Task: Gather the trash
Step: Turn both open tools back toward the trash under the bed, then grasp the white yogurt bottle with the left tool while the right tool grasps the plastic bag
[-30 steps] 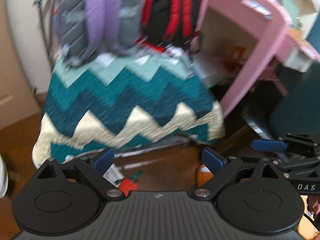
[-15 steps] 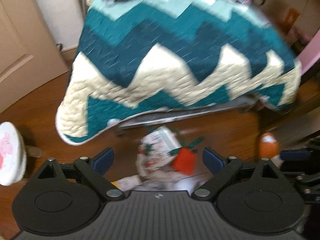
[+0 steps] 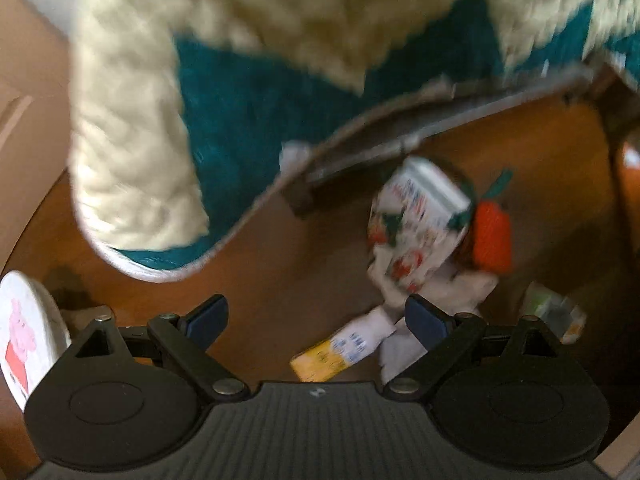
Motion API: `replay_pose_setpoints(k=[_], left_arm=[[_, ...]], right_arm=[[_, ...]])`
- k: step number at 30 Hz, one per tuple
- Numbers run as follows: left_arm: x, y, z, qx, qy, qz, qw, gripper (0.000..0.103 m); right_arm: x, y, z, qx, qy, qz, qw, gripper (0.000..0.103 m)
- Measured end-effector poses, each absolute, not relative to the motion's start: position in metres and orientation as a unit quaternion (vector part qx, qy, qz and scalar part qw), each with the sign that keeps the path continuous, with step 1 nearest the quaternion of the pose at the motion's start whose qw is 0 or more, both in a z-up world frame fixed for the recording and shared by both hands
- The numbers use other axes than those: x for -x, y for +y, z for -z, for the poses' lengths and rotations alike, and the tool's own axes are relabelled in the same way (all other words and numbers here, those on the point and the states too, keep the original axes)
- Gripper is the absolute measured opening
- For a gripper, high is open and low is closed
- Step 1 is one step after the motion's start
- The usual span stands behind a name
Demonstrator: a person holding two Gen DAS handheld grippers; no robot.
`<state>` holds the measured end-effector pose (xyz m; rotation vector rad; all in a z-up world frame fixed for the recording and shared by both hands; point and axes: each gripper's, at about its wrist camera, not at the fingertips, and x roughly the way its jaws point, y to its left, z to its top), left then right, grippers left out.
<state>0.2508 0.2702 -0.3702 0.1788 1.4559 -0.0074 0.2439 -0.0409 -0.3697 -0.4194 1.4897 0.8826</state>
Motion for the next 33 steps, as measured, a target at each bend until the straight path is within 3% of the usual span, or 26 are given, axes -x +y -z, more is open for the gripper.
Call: replay_pose_setpoints(k=[15, 25, 29, 31, 33], left_arm=[[-0.198, 0.235, 0.527, -0.258, 0.695, 0.138, 0.656, 0.096], [-0.203, 0.247, 0.578, -0.229, 0.721, 0.125, 0.642, 0.095], [-0.207, 0.246, 0.588, -0.215, 0.729, 0.119, 0.639, 0.082], [-0.206, 0.246, 0.594, -0.212, 0.733, 0.119, 0.635, 0.065], [-0.205, 0.245, 0.597, -0.215, 0.733, 0.117, 0.635, 0.061]], right_arm=[[-0.221, -0.019, 0.492, 0.29, 0.689, -0.421, 0.515, 0.049], [-0.211, -0.008, 0.533, 0.311, 0.688, -0.435, 0.49, 0.048], [-0.21, -0.006, 0.546, 0.323, 0.686, -0.432, 0.488, 0.046], [-0.209, -0.005, 0.552, 0.331, 0.685, -0.428, 0.488, 0.046], [-0.207, -0.004, 0.557, 0.341, 0.68, -0.426, 0.49, 0.045]])
